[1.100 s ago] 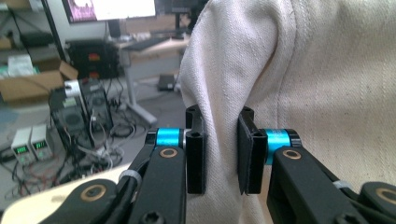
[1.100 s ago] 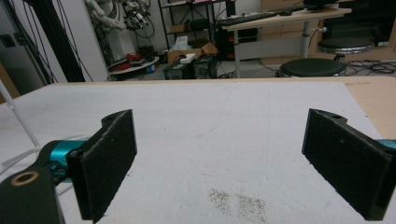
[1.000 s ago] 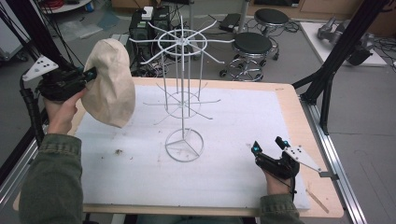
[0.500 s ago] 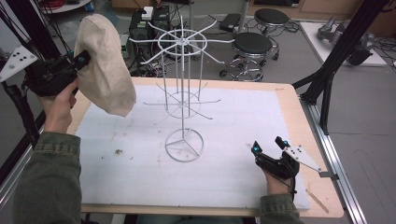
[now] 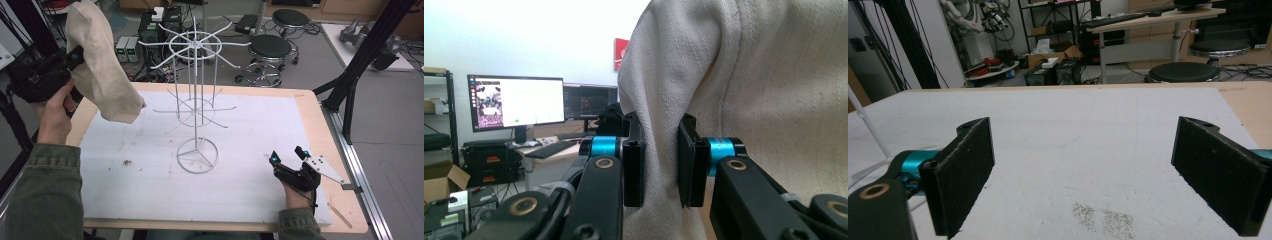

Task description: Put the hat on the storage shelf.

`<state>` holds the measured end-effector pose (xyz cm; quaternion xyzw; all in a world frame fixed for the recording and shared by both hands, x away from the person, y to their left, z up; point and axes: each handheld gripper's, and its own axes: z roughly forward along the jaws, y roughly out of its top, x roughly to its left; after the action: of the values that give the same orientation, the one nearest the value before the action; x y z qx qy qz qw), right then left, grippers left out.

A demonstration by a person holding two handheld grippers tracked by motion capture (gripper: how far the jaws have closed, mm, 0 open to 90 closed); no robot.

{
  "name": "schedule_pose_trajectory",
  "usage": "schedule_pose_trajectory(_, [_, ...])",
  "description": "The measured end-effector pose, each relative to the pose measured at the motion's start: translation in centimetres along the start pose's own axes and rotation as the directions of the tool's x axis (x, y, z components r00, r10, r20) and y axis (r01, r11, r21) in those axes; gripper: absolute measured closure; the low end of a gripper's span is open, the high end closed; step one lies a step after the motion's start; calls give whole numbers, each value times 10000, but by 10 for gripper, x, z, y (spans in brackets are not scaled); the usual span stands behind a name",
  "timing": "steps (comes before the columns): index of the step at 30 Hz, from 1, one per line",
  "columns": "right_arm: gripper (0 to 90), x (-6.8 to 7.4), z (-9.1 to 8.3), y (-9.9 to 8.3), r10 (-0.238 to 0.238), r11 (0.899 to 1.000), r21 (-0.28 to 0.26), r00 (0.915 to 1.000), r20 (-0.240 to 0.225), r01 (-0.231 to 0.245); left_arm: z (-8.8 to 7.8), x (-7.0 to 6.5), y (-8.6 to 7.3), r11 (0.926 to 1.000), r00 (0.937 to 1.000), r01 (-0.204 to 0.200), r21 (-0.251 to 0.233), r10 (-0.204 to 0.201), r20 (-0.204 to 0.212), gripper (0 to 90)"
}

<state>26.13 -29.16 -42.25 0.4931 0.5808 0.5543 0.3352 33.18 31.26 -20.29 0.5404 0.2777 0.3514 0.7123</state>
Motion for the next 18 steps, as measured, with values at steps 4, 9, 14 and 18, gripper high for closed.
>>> schedule_pose_trajectory(4, [93,0,0,0,-15,10000,0,10000,-13,15,-3,-4,7,9988,9995,269,-398,-261,184,760])
schedule_pose_trajectory(9, [93,0,0,0,15,10000,9,10000,-15,-15,0,-10,15,9951,9964,769,-625,-745,400,760])
schedule_pose_trajectory(14, [93,0,0,0,22,10000,11,10000,-19,-22,5,-18,18,9942,9929,915,-574,-867,816,759])
schedule_pose_trajectory(18, [93,0,1,0,4,10000,17,10000,-19,-4,10,-22,18,9916,9868,1182,-522,-1115,1171,758])
